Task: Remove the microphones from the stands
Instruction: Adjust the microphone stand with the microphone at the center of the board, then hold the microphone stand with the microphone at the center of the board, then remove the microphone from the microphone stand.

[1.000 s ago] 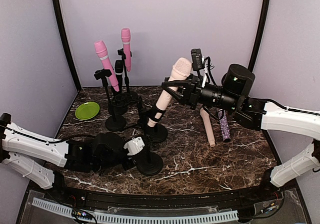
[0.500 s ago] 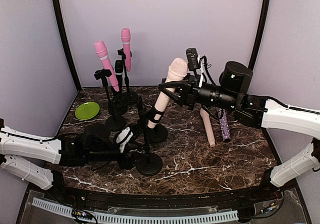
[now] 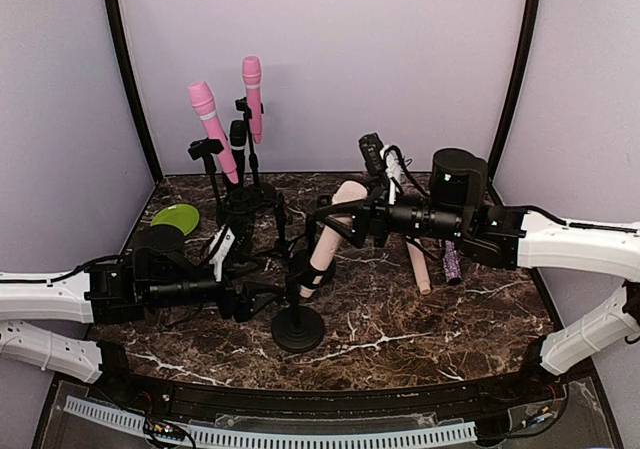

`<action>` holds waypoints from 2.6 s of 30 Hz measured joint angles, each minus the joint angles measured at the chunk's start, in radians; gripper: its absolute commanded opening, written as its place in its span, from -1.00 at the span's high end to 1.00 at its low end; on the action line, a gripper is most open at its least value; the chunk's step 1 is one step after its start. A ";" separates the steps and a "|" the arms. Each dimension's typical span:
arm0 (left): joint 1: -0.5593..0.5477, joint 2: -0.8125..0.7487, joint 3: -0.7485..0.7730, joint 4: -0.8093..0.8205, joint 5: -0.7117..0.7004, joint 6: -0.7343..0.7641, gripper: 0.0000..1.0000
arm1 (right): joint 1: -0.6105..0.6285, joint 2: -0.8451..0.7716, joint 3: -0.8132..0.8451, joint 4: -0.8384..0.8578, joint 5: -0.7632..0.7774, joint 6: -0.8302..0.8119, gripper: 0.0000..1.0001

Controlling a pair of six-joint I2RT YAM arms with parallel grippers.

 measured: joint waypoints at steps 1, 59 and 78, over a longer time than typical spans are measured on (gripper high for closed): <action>0.000 0.000 0.003 -0.002 0.001 0.000 -0.58 | 0.000 0.000 -0.008 0.013 0.003 0.006 -0.61; 0.114 0.292 0.249 -0.228 0.293 0.320 1.00 | -0.050 0.068 -0.006 0.135 -0.064 0.122 0.76; 0.113 0.300 0.225 -0.151 0.288 0.308 1.00 | -0.051 0.037 0.061 -0.053 -0.015 0.155 0.69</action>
